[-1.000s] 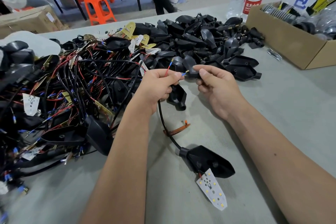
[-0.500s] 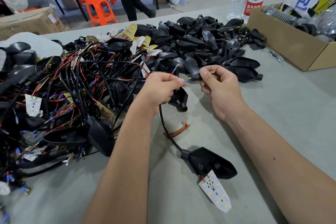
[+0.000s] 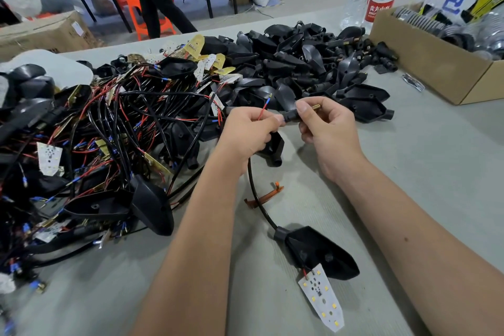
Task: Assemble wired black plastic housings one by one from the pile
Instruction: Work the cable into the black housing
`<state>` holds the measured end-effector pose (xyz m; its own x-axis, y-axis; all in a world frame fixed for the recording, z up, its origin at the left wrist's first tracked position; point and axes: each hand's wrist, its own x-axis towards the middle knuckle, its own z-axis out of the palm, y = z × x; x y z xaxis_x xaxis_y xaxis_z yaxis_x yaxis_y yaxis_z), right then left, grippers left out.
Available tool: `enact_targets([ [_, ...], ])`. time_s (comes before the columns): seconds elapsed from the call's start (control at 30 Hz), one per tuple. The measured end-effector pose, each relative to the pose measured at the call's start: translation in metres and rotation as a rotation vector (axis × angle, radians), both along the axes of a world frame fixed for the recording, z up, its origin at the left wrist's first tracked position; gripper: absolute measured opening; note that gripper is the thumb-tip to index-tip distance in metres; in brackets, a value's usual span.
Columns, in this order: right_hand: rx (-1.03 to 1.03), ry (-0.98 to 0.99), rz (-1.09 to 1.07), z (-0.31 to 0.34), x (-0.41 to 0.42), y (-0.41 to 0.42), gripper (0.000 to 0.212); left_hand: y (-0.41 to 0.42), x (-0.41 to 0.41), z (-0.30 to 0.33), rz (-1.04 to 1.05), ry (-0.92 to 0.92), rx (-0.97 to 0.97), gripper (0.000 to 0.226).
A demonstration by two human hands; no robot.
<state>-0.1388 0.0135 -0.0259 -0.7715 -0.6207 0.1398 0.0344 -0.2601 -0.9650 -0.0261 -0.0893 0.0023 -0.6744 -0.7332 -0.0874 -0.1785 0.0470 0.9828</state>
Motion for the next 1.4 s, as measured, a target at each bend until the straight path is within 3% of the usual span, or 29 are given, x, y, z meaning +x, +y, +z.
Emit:
enact_targets([
  [0.2,-0.031,-0.014,-0.059,-0.002,-0.002,-0.001,0.004,-0.004,0.001,0.002,0.002,0.061,0.079,0.017],
  [0.37,-0.034,-0.007,-0.067,-0.004,-0.001,-0.001,0.024,0.001,0.002,0.002,0.09,0.194,0.182,0.009],
  [0.53,-0.061,-0.052,-0.107,-0.003,-0.001,-0.001,0.021,0.0,0.002,0.006,-0.003,0.189,0.282,0.012],
  [0.8,-0.111,-0.024,0.021,-0.001,0.0,0.001,0.004,0.001,0.006,0.004,0.131,0.137,0.229,0.016],
  [1.03,-0.107,-0.081,0.007,-0.002,-0.004,0.002,0.013,0.001,0.007,0.012,0.049,0.182,0.329,0.011],
  [1.2,-0.178,-0.197,-0.001,0.001,-0.006,0.003,0.013,-0.002,0.012,0.01,0.046,0.109,0.267,0.011],
  [1.4,-0.153,-0.212,0.123,0.004,-0.004,0.005,0.009,0.0,0.009,0.008,0.076,0.19,0.273,0.013],
])
